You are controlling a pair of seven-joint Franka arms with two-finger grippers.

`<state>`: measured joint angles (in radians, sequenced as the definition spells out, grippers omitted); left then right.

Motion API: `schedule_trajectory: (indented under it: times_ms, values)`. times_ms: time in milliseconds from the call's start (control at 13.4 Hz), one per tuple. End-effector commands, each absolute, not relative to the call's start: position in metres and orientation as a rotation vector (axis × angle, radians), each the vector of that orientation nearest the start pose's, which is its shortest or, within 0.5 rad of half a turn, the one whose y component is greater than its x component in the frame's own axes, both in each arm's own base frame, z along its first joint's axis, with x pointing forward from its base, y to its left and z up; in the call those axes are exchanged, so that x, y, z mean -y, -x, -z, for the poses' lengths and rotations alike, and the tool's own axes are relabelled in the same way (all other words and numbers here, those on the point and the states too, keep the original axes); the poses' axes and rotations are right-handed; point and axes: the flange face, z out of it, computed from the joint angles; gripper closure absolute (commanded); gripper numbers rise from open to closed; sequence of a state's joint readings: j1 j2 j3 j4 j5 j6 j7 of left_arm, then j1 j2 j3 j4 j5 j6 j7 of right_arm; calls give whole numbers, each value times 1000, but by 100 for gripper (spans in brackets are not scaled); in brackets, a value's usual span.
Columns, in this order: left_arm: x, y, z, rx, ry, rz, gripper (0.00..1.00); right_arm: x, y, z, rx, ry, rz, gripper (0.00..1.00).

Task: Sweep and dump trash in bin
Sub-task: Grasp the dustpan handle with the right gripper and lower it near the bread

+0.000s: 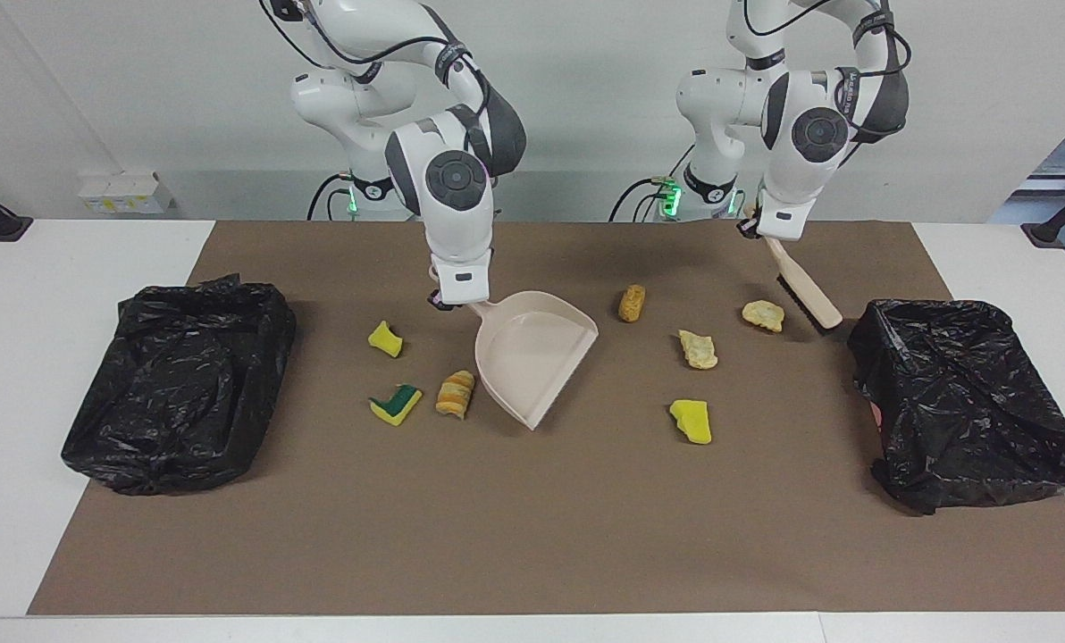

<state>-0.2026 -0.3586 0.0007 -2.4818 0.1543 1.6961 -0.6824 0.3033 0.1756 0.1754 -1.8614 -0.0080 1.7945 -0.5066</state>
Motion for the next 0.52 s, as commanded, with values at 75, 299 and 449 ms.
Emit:
schedule_trajectory:
  times_ms: [75, 299, 449]
  values:
    - [74, -362, -368, 622, 2720, -386, 100, -243, -485, -396, 1788, 2556, -311, 100]
    - [124, -366, -361, 563, 2835, -399, 100, -245, -476, -394, 1934, 2457, -331, 100]
    - [166, -367, -356, 454, 2884, -419, 100, -239, -471, -391, 2012, 2411, -354, 100]
